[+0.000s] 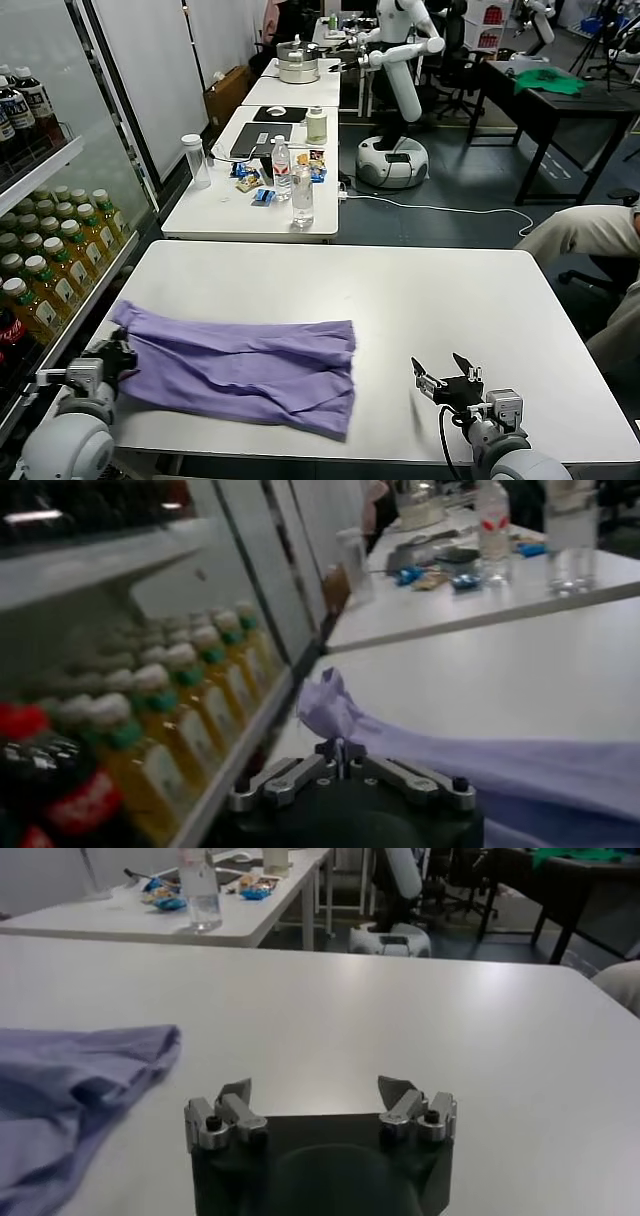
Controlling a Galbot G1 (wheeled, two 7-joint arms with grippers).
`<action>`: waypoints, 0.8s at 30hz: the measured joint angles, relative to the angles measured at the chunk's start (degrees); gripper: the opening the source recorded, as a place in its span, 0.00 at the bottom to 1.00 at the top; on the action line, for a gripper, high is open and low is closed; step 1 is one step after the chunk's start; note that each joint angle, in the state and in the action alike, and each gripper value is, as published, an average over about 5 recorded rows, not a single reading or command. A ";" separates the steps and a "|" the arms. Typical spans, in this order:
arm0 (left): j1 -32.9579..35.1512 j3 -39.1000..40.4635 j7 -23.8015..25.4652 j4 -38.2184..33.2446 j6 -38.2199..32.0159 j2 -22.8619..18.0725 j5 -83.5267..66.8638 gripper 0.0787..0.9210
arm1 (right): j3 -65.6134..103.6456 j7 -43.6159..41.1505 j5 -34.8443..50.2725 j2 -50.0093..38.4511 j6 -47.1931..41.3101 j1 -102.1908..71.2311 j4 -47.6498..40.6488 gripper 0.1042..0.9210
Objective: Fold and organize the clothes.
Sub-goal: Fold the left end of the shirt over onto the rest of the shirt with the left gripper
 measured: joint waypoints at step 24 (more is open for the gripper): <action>-7.18 22.00 4.27 -7.61 0.55 -12.08 -6.45 0.04 | 1.90 0.78 -0.89 1.19 -0.26 -1.53 1.51 0.88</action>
